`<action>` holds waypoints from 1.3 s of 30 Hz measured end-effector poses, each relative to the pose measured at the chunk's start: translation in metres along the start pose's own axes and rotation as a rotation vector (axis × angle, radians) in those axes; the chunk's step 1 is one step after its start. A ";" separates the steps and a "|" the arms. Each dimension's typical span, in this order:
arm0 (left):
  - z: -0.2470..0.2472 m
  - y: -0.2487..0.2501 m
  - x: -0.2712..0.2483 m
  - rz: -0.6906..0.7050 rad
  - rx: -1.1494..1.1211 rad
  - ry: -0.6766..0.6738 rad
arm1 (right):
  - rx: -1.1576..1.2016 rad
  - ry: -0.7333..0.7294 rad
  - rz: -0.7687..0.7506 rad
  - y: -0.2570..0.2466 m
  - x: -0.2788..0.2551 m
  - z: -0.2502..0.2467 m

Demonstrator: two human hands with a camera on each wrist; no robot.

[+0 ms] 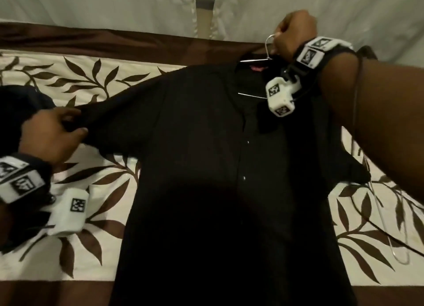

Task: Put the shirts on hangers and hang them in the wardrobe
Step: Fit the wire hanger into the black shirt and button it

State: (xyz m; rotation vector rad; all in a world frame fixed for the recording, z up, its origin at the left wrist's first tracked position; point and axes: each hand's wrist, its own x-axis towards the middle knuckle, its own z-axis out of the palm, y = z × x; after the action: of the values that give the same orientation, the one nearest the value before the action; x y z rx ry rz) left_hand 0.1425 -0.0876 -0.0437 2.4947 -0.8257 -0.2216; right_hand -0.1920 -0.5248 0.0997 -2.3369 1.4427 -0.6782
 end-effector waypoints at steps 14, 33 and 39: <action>0.016 0.095 -0.261 -0.225 0.112 -0.543 | -0.173 -0.239 0.380 0.130 -0.363 -0.029; -0.069 0.059 -0.343 -0.216 0.300 -0.360 | 0.063 -0.237 0.729 0.127 -0.512 -0.124; -0.008 0.120 -0.397 0.153 0.022 -0.747 | 0.161 -0.583 0.388 0.076 -0.541 -0.071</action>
State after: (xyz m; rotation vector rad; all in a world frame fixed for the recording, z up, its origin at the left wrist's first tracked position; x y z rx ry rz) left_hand -0.2351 0.0692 0.0229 2.3425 -1.2927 -1.1339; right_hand -0.4926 -0.0751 -0.0024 -1.8312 1.4265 0.0030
